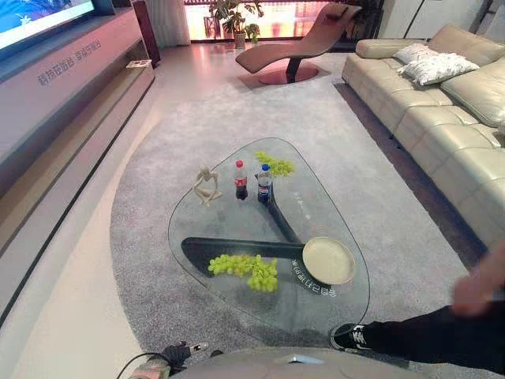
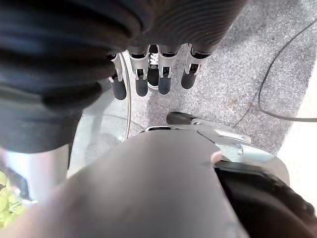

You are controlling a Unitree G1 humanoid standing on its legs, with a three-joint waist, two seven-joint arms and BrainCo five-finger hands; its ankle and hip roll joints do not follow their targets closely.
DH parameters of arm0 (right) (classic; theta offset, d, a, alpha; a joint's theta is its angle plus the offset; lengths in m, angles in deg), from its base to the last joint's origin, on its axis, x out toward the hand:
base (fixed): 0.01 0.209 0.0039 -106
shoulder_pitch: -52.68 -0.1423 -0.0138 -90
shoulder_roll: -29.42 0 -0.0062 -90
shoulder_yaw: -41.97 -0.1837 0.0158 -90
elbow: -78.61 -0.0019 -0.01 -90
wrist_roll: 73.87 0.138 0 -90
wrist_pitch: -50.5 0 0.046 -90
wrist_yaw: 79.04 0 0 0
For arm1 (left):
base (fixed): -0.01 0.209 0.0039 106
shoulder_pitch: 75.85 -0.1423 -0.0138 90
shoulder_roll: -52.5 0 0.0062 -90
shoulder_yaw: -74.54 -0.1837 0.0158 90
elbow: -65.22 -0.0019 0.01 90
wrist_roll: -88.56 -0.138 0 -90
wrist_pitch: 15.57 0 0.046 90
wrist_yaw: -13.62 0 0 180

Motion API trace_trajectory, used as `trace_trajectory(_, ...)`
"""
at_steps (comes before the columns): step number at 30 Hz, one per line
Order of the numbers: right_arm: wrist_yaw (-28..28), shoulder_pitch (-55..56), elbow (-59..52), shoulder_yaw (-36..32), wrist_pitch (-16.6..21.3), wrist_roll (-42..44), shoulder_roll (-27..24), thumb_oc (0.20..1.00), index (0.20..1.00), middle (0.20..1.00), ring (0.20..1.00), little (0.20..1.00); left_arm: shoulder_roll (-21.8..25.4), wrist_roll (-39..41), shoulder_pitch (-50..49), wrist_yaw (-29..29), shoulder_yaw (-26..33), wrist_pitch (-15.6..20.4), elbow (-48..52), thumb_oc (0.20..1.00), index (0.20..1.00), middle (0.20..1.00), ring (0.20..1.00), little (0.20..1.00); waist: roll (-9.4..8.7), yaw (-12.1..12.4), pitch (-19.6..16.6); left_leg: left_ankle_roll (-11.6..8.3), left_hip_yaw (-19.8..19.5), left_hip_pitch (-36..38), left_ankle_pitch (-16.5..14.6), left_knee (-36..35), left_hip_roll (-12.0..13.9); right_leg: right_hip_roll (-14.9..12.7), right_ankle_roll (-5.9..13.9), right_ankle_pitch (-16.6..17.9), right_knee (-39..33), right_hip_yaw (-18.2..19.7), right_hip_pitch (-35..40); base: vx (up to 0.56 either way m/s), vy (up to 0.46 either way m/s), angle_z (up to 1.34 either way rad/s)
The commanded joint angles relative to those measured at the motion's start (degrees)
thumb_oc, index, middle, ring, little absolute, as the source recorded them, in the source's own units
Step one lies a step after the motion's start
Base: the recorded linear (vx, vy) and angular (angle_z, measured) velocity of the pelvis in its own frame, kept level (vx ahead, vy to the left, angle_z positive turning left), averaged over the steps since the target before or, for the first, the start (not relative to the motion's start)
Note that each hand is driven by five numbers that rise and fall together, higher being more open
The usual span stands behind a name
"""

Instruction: Pick up fruits into the plate

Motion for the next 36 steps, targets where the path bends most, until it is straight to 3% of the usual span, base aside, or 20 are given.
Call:
trace_trajectory(1, 0.7, -6.3, 2.0, 0.5, 0.9, -0.8, 1.6, 1.0, 1.0, 1.0, 1.0, 1.0, -2.5, -1.5, 6.1, -1.1, -0.9, 1.4, -4.0, 1.0, 1.0, 1.0, 1.0, 1.0, 0.14, 0.0, 5.0, 2.17, -0.4, 5.0, -11.2, 0.5, -1.1, -0.3, -0.25, -6.0, 3.0, -2.3, 2.8, -0.03, -0.02, 0.17)
trace_trajectory(7, 0.7, -6.6, 1.5, 0.8, 0.4, -0.3, 1.4, 1.0, 1.0, 1.0, 1.0, 1.0, -2.1, -1.4, 6.9, -4.7, -0.2, -1.1, -4.2, 1.0, 1.0, 1.0, 1.0, 1.0, 0.06, 0.0, 5.5, 2.2, -0.2, 5.0, -11.2, 0.5, -1.0, -0.3, -0.2, -6.1, 3.2, -2.4, 2.7, 0.0, 0.0, 0.0)
trace_trajectory(22, 0.7, -7.6, -1.1, 3.6, -0.5, 0.0, -0.3, 1.0, 1.0, 1.0, 1.0, 1.0, 0.6, -13.4, 10.2, -13.2, -5.2, 6.1, -0.3, 1.0, 1.0, 1.0, 1.0, 1.0, 0.59, -1.6, 7.9, 2.27, 0.6, 4.0, -10.9, 1.1, -0.8, 0.0, -0.44, -6.7, 4.8, 0.1, 0.5, -0.01, 0.01, -0.02)
trace_trajectory(25, 0.9, -8.7, -2.6, 4.5, -0.7, 0.4, -2.1, 1.0, 1.0, 1.0, 1.0, 1.0, 2.3, -17.2, 12.6, -15.1, -8.1, 7.1, 2.7, 1.0, 1.0, 1.0, 1.0, 1.0, 1.39, -2.4, 9.4, 2.13, 1.0, 2.7, -10.4, 1.3, -0.4, 0.1, -0.53, -6.7, 5.5, 1.1, -1.4, -0.07, 0.061, -0.16)
trace_trajectory(29, 1.3, -10.7, -3.9, 5.5, 0.2, 0.8, -4.3, 1.0, 1.0, 1.0, 1.0, 1.0, 5.6, -23.3, 17.0, -18.0, -11.3, 5.8, 8.4, 1.0, 1.0, 1.0, 1.0, 1.0, 2.37, -3.7, 12.3, 1.96, 1.4, 0.5, -9.4, 1.4, -0.2, 0.2, -0.51, -6.4, 6.3, 2.7, -4.4, -0.1, 0.059, -0.17)
trace_trajectory(36, 1.1, -14.8, -6.2, 6.6, 3.1, 5.4, -6.8, 1.0, 1.0, 1.0, 1.0, 1.0, 12.8, -26.5, 25.8, -22.5, -14.9, 5.0, 13.5, 1.0, 1.0, 1.0, 1.0, 1.0, 3.23, -5.6, 18.9, 1.77, 2.2, -4.2, -7.8, 1.9, -0.4, 1.1, -1.08, -5.5, 8.1, 5.7, -10.5, -0.13, 0.023, -0.17)
